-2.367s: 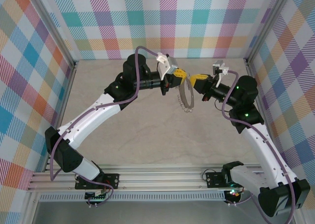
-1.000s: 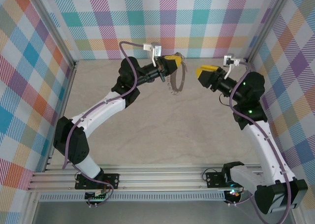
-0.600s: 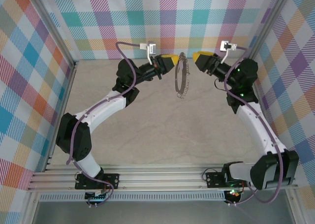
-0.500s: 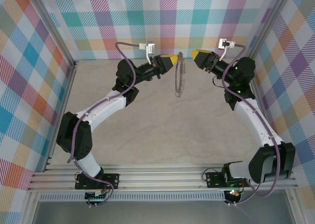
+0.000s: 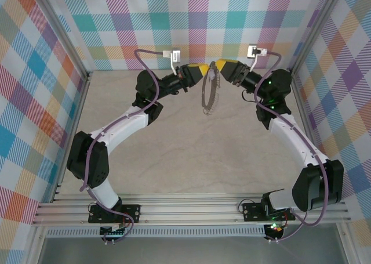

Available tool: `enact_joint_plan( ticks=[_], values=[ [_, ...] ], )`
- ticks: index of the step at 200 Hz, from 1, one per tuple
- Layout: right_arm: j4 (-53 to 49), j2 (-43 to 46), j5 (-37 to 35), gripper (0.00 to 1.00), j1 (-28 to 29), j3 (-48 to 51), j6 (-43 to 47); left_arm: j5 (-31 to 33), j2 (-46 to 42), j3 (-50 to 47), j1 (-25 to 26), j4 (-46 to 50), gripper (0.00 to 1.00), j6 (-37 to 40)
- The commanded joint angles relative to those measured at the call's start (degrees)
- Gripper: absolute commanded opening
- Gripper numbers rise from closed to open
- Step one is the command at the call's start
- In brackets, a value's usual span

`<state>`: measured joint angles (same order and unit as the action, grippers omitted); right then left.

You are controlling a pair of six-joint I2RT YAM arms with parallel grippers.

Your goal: Put the keys on the keyring

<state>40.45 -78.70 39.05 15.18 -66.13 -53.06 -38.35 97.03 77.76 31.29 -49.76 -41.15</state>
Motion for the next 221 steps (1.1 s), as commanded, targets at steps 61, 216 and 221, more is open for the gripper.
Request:
enact_joint_plan(
  ticks=[61, 216, 221],
  values=[
    [-2.44, 1.88, -0.73, 0.41, 2.46, 1.24, 3.32, -0.62, -0.97, -0.15, -0.61, -4.03, 0.00, 0.43],
    [-1.82, 0.65, 0.24, 0.21, 3.41, 0.92, 2.51, -0.72, -1.08, -0.23, -0.79, -3.94, 0.00, 0.55],
    [-1.79, 0.61, 0.32, 0.19, 3.45, 0.88, 2.52, -0.77, -1.09, -0.24, -0.79, -3.99, 0.00, 0.66]
  ],
)
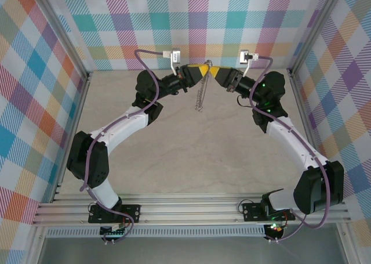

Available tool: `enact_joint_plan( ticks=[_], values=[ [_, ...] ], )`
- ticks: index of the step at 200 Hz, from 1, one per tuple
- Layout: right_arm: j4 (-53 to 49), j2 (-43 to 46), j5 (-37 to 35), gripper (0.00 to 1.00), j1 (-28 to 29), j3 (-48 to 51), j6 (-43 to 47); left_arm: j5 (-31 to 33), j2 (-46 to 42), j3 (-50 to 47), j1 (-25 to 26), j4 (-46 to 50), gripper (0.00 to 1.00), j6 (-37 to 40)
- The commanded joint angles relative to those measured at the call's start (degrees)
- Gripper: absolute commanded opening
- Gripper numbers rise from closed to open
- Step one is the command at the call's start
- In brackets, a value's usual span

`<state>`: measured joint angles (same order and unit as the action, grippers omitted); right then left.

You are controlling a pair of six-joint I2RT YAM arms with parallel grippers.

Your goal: Put the keys on the keyring

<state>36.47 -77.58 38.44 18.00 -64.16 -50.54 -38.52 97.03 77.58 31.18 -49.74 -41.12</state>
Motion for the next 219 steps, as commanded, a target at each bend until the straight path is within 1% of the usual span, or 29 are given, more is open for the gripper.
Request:
enact_joint_plan(
  ticks=[1, 21, 33, 46, 64, 74, 97, 105, 123, 140, 165, 184, 196, 203, 219],
  values=[
    [2.24, -0.57, 0.93, 0.18, 0.63, -1.12, 0.01, -0.59, -1.12, -0.06, -0.68, -3.99, 0.00, 0.62],
    [1.92, -0.55, 1.03, 0.11, 0.61, -0.97, 0.21, -0.63, -1.06, -0.06, -0.68, -4.02, 0.00, 0.61],
    [1.68, -0.47, 0.94, 0.12, 0.63, -0.88, 0.40, -0.68, -0.99, -0.06, -0.68, -3.97, 0.00, 0.66],
    [1.68, -0.62, 0.96, 0.15, 0.64, -0.88, 0.27, -0.77, -0.98, 0.03, -0.69, -4.01, 0.00, 0.62],
    [1.85, -0.80, 0.93, 0.13, 0.72, -0.88, 0.27, -0.92, -0.97, -0.04, -0.68, -3.97, 0.00, 0.56],
    [2.24, -0.97, 0.94, 0.11, 0.68, -1.05, 0.09, -0.99, -0.97, 0.03, -0.68, -3.97, 0.00, 0.48],
    [2.97, -1.51, 1.29, 0.02, 0.70, -1.66, -0.39, -1.12, -0.98, -0.06, -0.70, -3.97, 0.00, 0.34],
    [3.13, -1.61, 1.33, 0.00, 0.66, -1.76, -0.43, -1.16, -0.99, -0.06, -0.69, -3.88, 0.00, 0.35],
    [3.49, -1.72, 1.28, 0.00, 0.72, -2.00, -0.54, -1.29, -1.06, -0.15, -0.68, -3.66, 0.00, 0.43],
    [4.04, -2.11, 1.46, 0.07, 0.72, -2.33, -1.11, -1.44, -1.07, -0.15, -0.68, -3.56, 0.00, 0.43],
    [4.55, -2.48, 1.29, 0.10, 0.64, -2.63, -1.53, -1.64, -1.06, -0.15, -0.68, -3.44, 0.00, 0.50],
    [5.08, -2.90, 1.47, 0.10, 0.70, -2.81, -1.96, -1.81, -1.06, -0.17, -0.68, -3.30, 0.00, 0.42],
    [5.44, -3.23, 1.61, 0.05, 0.66, -2.94, -2.18, -1.92, -1.06, -0.23, -0.64, -3.18, 0.00, 0.43],
    [5.63, -3.36, 1.70, 0.00, 0.72, -3.08, -2.25, -2.07, -1.12, -0.17, -0.68, -3.03, 0.00, 0.44],
    [6.07, -3.62, 1.79, 0.00, 0.69, -3.16, -2.37, -2.45, -1.10, -0.06, -0.68, -2.64, 0.00, 0.59]
  ],
)
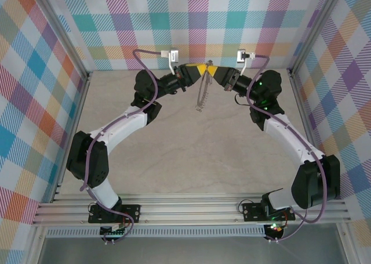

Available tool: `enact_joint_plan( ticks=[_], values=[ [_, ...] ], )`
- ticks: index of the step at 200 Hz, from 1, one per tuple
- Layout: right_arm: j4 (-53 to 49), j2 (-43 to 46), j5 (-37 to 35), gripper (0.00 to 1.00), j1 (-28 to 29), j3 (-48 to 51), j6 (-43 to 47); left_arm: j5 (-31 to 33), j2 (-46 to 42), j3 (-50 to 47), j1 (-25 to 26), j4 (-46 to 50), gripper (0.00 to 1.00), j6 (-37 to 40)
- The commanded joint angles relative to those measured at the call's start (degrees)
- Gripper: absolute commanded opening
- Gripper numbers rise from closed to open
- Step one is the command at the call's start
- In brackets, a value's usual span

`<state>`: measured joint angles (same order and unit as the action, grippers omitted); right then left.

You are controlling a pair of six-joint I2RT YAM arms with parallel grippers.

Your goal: Put the keys on the keyring

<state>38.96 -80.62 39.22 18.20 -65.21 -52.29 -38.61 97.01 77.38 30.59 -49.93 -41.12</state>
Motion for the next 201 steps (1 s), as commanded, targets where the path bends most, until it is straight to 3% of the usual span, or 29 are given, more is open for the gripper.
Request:
enact_joint_plan(
  ticks=[1, 29, 67, 104, 154, 201],
  values=[
    [3.62, -0.59, 0.97, 0.00, 0.51, -2.11, -0.57, -2.35, -1.15, 0.14, -0.09, -2.45, 0.00, 0.60],
    [2.77, -0.60, 1.12, 0.00, 0.46, -2.11, 0.28, -1.42, -1.73, 0.32, -0.13, 0.80, 0.00, 2.22],
    [-0.51, -0.41, 3.09, 0.00, -0.30, -3.19, 2.98, -0.87, -2.77, 1.45, -2.01, 5.30, 0.19, 4.21],
    [-5.70, -1.11, 6.70, 0.00, -1.85, -5.84, 5.20, -3.20, -3.33, 4.12, -4.77, 10.29, 0.28, 6.63],
    [-12.26, -4.03, 13.91, 0.00, -4.18, -11.18, 8.69, -12.71, -2.28, 12.84, -8.10, 25.37, 0.37, 15.94],
    [-13.83, -8.67, 23.65, 0.00, -6.56, -17.10, 9.05, -26.88, 4.09, 29.20, -9.41, 51.19, 0.38, 30.71]
  ],
)
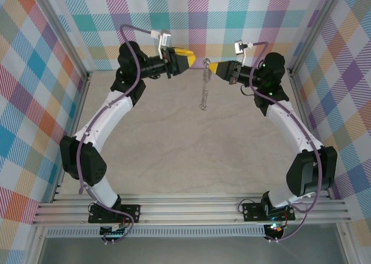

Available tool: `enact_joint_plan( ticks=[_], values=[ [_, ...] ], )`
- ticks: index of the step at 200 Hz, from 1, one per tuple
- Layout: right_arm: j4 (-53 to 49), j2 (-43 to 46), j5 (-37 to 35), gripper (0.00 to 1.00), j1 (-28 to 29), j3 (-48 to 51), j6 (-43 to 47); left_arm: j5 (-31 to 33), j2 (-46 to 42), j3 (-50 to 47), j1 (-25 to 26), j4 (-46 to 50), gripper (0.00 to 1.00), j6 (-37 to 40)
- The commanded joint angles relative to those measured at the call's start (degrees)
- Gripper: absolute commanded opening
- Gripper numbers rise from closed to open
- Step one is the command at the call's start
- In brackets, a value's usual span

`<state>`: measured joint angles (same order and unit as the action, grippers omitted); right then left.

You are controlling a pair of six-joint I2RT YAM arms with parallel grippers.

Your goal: Put the keys on the keyring

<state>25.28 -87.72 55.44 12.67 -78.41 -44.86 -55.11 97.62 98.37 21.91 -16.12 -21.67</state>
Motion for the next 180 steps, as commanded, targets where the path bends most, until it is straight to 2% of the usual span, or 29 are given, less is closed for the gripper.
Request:
enact_joint_plan(
  ticks=[1, 30, 49, 108, 180],
  values=[
    [-0.19, -1.61, 7.64, 0.00, -1.05, -4.01, 1.62, -10.64, 3.69, 8.71, -0.73, 18.20, 0.38, 11.76],
    [-1.83, -3.25, 11.89, 0.00, -1.42, -6.46, 2.36, -15.93, 10.19, 23.72, -0.90, 43.95, 0.38, 26.95],
    [-3.11, -3.80, 12.86, 0.00, -1.50, -6.84, 3.16, -18.28, 14.60, 31.50, -1.16, 52.12, 0.37, 31.07],
    [-2.36, -4.28, 13.47, 0.00, -1.46, -5.79, 2.64, -19.79, 19.45, 37.63, -1.43, 53.39, 0.37, 30.51],
    [0.22, -5.60, 13.89, 0.00, -1.42, -5.44, 0.57, -21.26, 21.37, 39.82, -0.75, 52.68, 0.37, 29.43]
  ],
)
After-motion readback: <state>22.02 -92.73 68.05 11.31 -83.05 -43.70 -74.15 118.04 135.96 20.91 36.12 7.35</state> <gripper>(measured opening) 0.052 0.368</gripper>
